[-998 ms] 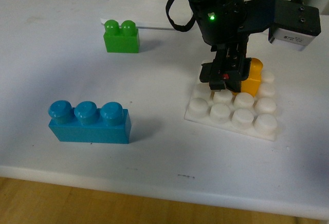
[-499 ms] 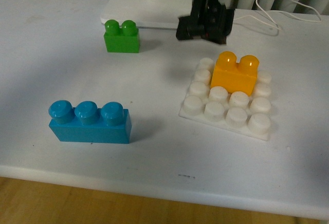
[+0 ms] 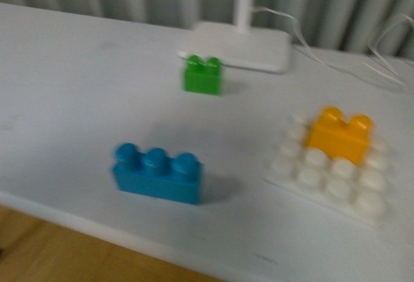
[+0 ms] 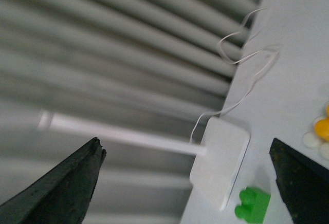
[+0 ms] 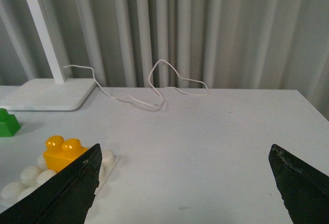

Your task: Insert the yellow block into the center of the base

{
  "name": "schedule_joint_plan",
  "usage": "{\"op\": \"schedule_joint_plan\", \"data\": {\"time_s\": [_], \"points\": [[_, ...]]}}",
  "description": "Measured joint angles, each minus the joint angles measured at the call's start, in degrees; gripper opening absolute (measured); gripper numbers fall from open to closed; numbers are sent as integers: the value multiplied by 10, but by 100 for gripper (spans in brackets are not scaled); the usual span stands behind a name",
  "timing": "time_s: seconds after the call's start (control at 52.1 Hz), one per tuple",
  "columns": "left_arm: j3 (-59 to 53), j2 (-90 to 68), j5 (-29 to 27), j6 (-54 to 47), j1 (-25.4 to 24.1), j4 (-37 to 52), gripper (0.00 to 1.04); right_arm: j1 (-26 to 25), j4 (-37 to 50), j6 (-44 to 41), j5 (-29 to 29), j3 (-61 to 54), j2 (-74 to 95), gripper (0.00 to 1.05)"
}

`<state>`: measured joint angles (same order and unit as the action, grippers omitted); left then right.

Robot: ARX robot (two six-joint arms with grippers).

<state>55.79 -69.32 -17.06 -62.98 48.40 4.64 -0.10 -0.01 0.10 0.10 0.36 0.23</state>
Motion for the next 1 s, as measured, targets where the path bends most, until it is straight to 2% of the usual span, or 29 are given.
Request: {"op": "schedule_joint_plan", "data": {"time_s": [0.23, 0.307, 0.365, 0.48, 0.614, 0.672, 0.825, 0.864, 0.959, 0.998], "points": [[-163, 211, -158, 84, 26, 45, 98, 0, 0, -1, -3, 0, 0, 95], [-227, 322, -227, 158, 24, 47, 98, 0, 0, -1, -2, 0, 0, 95], [-253, 364, -248, 211, 17, 38, 98, 0, 0, -1, -1, 0, 0, 95], [-353, 462, -224, 401, -59, -45, 98, 0, -1, -1, -1, 0, 0, 95], [-368, 462, -218, 478, -65, -46, 98, 0, -1, -1, -2, 0, 0, 95], [-377, 474, -217, 519, -75, -23, 90, 0, -1, -1, -1, 0, 0, 95], [-418, 531, -146, 597, -154, -25, 65, 0, -1, -1, -1, 0, 0, 95], [-434, 552, -111, 610, -191, -30, 54, 0, -1, -1, -2, 0, 0, 95], [-453, 578, -62, 619, -241, -37, 38, 0, -1, -1, -2, 0, 0, 95], [-464, 591, -33, 621, -271, -40, 27, 0, -1, -1, -1, 0, 0, 95]]}}
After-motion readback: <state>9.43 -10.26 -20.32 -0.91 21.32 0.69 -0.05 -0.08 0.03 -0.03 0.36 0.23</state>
